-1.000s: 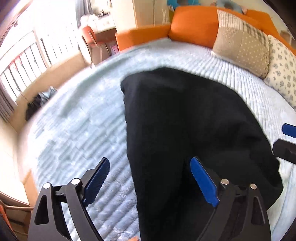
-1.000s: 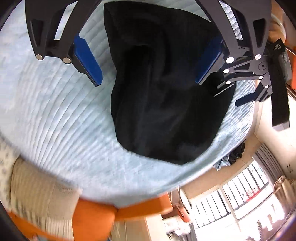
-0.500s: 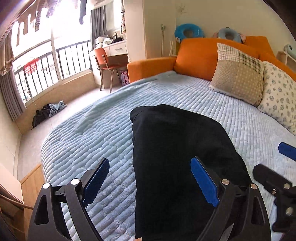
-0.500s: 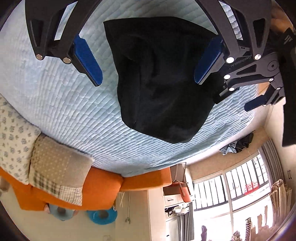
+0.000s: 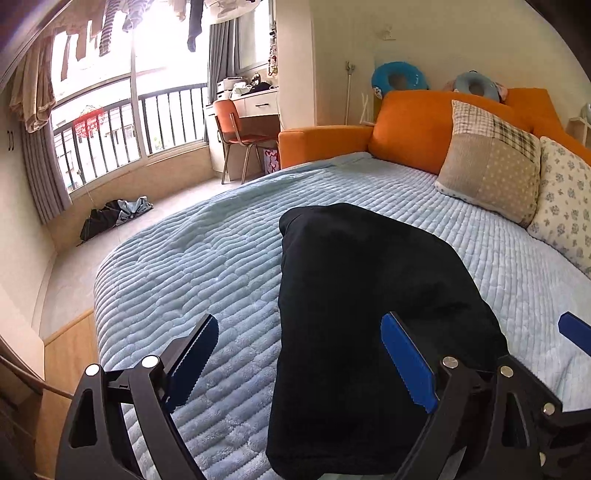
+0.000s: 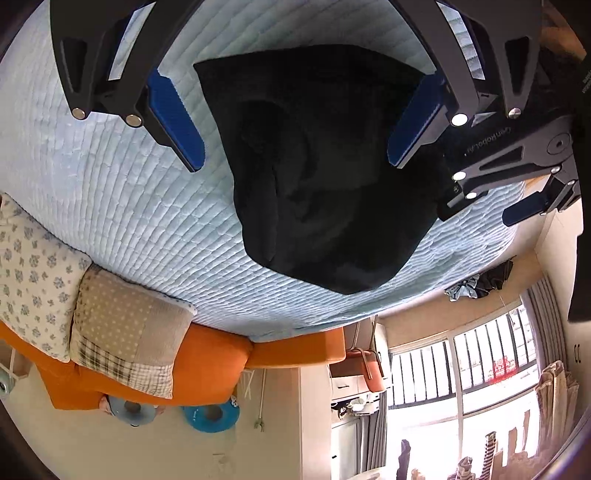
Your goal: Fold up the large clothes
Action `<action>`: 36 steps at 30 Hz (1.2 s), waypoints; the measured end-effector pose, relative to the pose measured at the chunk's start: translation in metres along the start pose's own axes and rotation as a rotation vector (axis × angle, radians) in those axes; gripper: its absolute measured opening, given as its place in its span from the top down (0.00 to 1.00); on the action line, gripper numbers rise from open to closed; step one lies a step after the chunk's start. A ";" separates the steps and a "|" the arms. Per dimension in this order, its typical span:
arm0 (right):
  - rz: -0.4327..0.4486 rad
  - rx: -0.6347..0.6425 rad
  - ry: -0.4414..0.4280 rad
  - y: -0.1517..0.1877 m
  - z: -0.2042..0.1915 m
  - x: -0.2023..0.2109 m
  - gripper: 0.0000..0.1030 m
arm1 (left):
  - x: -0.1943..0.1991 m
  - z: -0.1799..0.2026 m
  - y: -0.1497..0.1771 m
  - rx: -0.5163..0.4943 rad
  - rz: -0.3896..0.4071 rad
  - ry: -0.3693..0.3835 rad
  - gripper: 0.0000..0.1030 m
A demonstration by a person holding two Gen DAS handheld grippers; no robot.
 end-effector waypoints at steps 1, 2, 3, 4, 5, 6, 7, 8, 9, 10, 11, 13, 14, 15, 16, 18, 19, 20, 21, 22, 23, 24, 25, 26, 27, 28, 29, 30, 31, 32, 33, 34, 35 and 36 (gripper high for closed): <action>0.000 0.005 -0.001 0.003 -0.002 0.001 0.05 | 0.001 0.001 0.001 -0.003 0.000 -0.003 0.12; 0.001 0.005 0.002 0.004 -0.002 0.002 0.05 | 0.003 0.001 0.003 -0.006 0.003 -0.015 0.11; 0.000 0.004 0.002 0.006 -0.002 0.003 0.05 | 0.004 0.001 0.004 -0.009 0.004 -0.017 0.12; -0.001 0.002 0.001 0.007 -0.002 0.004 0.05 | 0.005 0.002 0.005 -0.010 0.004 -0.016 0.11; -0.002 0.001 0.001 0.007 -0.002 0.004 0.05 | 0.006 0.002 0.005 -0.010 0.003 -0.017 0.11; -0.005 0.004 0.002 0.008 -0.002 0.005 0.05 | 0.007 0.002 0.005 -0.011 0.005 -0.019 0.11; -0.007 0.005 0.004 0.009 -0.003 0.005 0.05 | 0.007 0.001 0.006 -0.012 0.005 -0.023 0.11; -0.009 0.008 0.008 0.009 -0.003 0.006 0.05 | 0.007 0.001 0.006 -0.014 0.003 -0.026 0.11; -0.012 0.013 0.014 0.009 -0.003 0.006 0.05 | 0.008 0.001 0.006 -0.015 0.002 -0.032 0.11; -0.014 0.016 0.014 0.009 -0.004 0.007 0.05 | 0.009 0.001 0.006 -0.015 0.002 -0.035 0.11; -0.014 0.017 0.016 0.009 -0.004 0.007 0.05 | 0.010 0.001 0.006 -0.016 0.003 -0.036 0.11; -0.014 0.022 0.024 0.009 -0.005 0.009 0.05 | 0.013 0.001 0.006 -0.020 0.001 -0.039 0.11; -0.009 0.026 0.028 0.008 -0.005 0.012 0.05 | 0.014 0.000 0.005 -0.020 0.004 -0.039 0.11; -0.005 0.029 0.029 0.007 -0.006 0.014 0.05 | 0.018 0.000 0.004 -0.018 0.015 -0.041 0.11; 0.007 0.035 0.033 0.006 -0.007 0.018 0.05 | 0.021 -0.001 0.003 -0.016 0.023 -0.045 0.11; 0.025 0.040 0.041 0.003 -0.007 0.024 0.05 | 0.027 -0.002 -0.001 -0.015 0.046 -0.054 0.11; 0.038 0.040 0.045 0.002 -0.007 0.027 0.05 | 0.031 -0.001 -0.002 -0.016 0.058 -0.058 0.11; 0.048 0.038 0.046 0.001 -0.007 0.031 0.05 | 0.035 -0.001 -0.002 -0.014 0.064 -0.059 0.11; 0.054 0.037 0.045 0.000 -0.007 0.034 0.05 | 0.037 -0.002 -0.003 -0.010 0.070 -0.056 0.11; 0.061 0.034 0.043 -0.001 -0.006 0.037 0.05 | 0.039 -0.002 -0.003 -0.006 0.074 -0.053 0.11; 0.064 0.033 0.045 -0.002 -0.006 0.039 0.05 | 0.042 -0.002 -0.003 0.000 0.078 -0.050 0.11; 0.067 0.032 0.046 -0.002 -0.006 0.041 0.05 | 0.044 -0.002 -0.003 0.003 0.078 -0.048 0.11; 0.068 0.031 0.047 -0.002 -0.006 0.042 0.05 | 0.045 -0.001 -0.003 0.005 0.080 -0.043 0.11; 0.069 0.030 0.047 -0.002 -0.005 0.044 0.05 | 0.047 -0.002 -0.002 0.008 0.080 -0.041 0.11; 0.069 0.030 0.049 -0.002 -0.005 0.044 0.05 | 0.047 -0.001 -0.002 0.007 0.079 -0.038 0.11; 0.068 0.029 0.051 -0.002 -0.005 0.045 0.05 | 0.046 -0.001 -0.002 0.006 0.078 -0.033 0.11; 0.067 0.026 0.051 -0.001 -0.004 0.045 0.05 | 0.047 0.000 -0.002 0.005 0.076 -0.028 0.11; 0.064 0.023 0.050 -0.001 -0.004 0.045 0.05 | 0.046 0.001 -0.002 0.004 0.075 -0.024 0.11; 0.061 0.019 0.049 -0.001 -0.003 0.045 0.05 | 0.046 0.001 -0.002 0.002 0.075 -0.017 0.11; 0.062 0.017 0.049 -0.001 -0.003 0.045 0.05 | 0.047 0.001 -0.002 0.002 0.075 -0.014 0.11; 0.061 0.016 0.050 -0.001 -0.003 0.045 0.05 | 0.046 0.001 -0.002 0.001 0.075 -0.013 0.11; 0.060 0.015 0.049 -0.001 -0.004 0.044 0.05 | 0.046 0.001 -0.002 0.000 0.076 -0.010 0.11; 0.059 0.014 0.049 -0.001 -0.004 0.044 0.05 | 0.047 0.001 -0.001 0.001 0.076 -0.009 0.11; 0.058 0.012 0.050 -0.001 -0.004 0.043 0.05 | 0.047 0.001 -0.002 0.002 0.075 -0.007 0.11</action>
Point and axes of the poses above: each gripper's, at about its wrist camera, not at the fingertips, and x roughly against the way its jaws point, z to its right, y to its underside, the point moved 7 cm from there along -x, roughly the way its jaws point, and after that the axes turned 3 degrees about -x, right-handed, at the moved point
